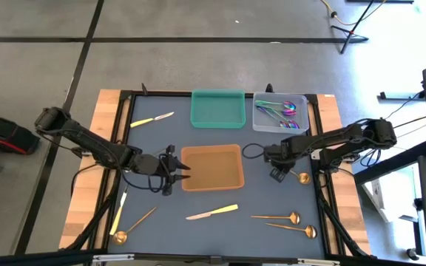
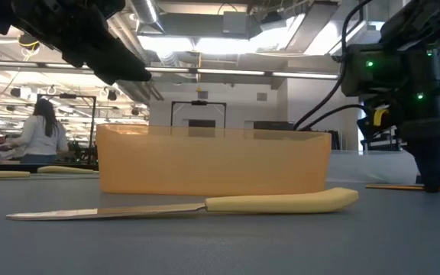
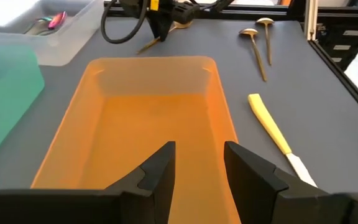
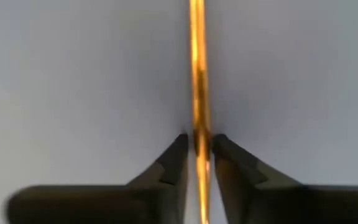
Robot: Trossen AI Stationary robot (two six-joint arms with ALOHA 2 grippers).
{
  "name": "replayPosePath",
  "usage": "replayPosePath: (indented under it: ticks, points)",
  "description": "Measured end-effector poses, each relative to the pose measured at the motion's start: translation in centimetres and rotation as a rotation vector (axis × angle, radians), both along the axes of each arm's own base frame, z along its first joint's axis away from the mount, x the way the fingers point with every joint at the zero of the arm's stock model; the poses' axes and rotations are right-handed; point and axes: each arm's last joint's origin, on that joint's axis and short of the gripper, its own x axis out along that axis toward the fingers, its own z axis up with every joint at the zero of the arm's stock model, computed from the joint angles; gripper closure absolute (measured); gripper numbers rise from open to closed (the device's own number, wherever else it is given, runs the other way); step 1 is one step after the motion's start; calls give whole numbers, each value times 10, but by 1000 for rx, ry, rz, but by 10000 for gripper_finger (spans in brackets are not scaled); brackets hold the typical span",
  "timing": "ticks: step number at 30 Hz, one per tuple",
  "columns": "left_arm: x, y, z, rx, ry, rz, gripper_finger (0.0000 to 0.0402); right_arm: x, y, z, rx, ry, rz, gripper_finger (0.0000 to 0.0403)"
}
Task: Sort silverware by color (type)
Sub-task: Put the gold spoon into the green bin
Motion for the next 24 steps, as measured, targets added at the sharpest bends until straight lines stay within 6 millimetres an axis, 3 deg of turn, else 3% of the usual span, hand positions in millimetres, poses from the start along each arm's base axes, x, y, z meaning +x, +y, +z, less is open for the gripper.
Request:
replayPosePath:
  ticks: [5, 10, 14, 24]
  points:
    - [0, 0, 0, -3, -1, -1, 270, 1, 1, 0, 32, -6, 28, 395]
    - [0, 0, 0, 3, -3, 12, 270, 0, 1, 3, 29, -28, 46, 382]
    - [0, 0, 0, 7, -3, 12, 270, 3, 1, 12, 24, -65, 58, 396]
    - [0, 0, 0, 9, -4, 12, 270, 22, 1, 36, 9, -222, 131, 400]
